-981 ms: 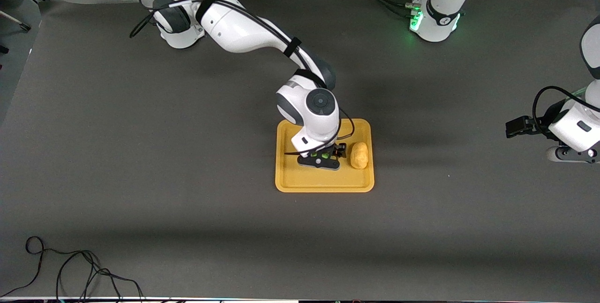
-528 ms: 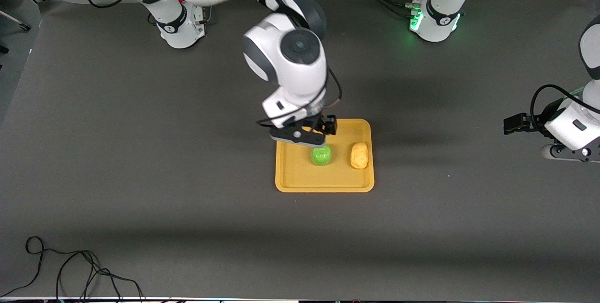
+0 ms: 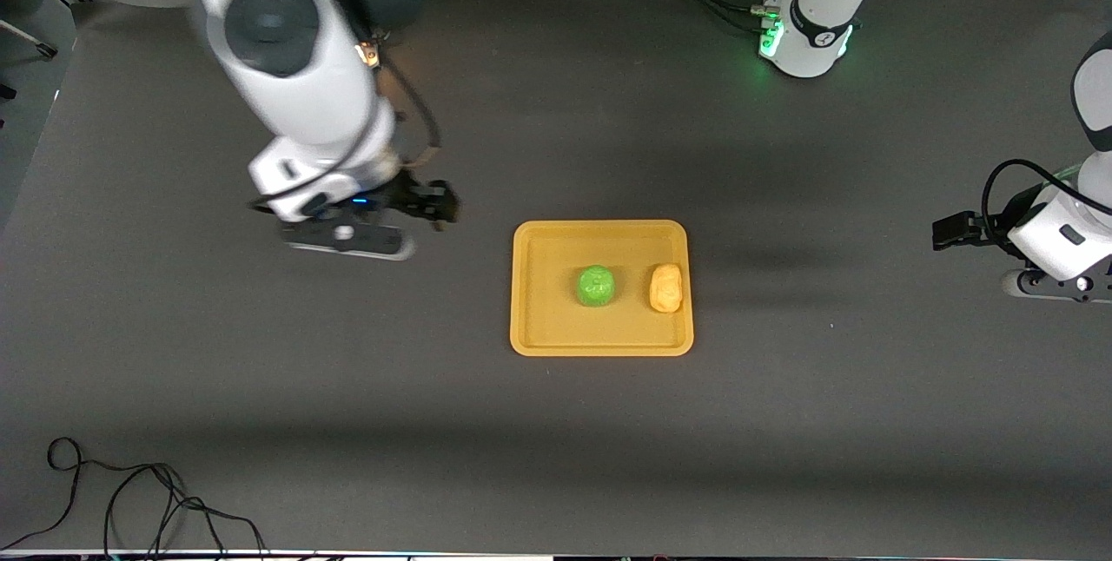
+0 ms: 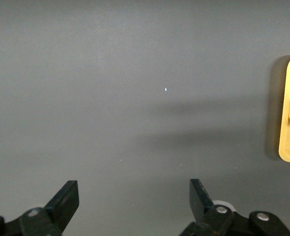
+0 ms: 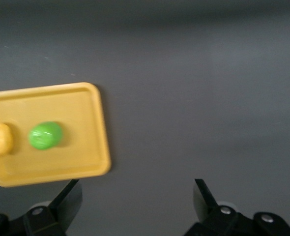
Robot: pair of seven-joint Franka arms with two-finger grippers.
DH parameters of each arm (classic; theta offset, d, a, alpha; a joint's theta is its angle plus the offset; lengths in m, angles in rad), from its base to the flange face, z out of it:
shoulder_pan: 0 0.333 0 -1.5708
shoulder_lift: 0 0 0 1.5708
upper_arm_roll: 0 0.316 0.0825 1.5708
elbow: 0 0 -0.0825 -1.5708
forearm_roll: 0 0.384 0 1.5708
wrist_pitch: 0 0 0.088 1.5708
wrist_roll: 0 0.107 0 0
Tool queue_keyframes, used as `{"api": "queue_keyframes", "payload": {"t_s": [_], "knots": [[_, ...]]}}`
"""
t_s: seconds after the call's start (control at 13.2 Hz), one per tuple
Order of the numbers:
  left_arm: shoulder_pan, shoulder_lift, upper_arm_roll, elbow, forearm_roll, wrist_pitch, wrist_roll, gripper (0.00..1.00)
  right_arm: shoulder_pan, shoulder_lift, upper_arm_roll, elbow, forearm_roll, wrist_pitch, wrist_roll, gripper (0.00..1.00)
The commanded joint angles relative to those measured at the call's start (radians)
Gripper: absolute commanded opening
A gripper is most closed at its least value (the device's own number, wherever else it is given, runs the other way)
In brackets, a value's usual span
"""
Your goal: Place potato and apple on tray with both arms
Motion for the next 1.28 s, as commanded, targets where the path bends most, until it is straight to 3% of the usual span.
{"api": "queue_keyframes", "payload": {"t_s": [0.0, 0.38, 0.53, 1.21], "knots": [[0.000, 0.005, 0.002, 0.015, -0.002, -0.006, 0.010, 1.00, -0.147, -0.206, 0.018, -0.247, 0.000, 0.038, -0.189, 1.00], [-0.008, 0.004, 0.002, 0.012, -0.002, -0.013, 0.008, 1.00, -0.419, -0.303, 0.050, -0.365, 0.023, 0.074, -0.494, 1.00], [-0.011, 0.002, 0.002, 0.012, -0.002, -0.019, 0.007, 1.00, -0.575, -0.305, 0.120, -0.364, 0.023, 0.075, -0.619, 1.00], [-0.012, -0.001, -0.004, 0.010, -0.002, -0.026, -0.008, 1.00, -0.584, -0.349, 0.113, -0.424, 0.017, 0.103, -0.599, 1.00]]}}
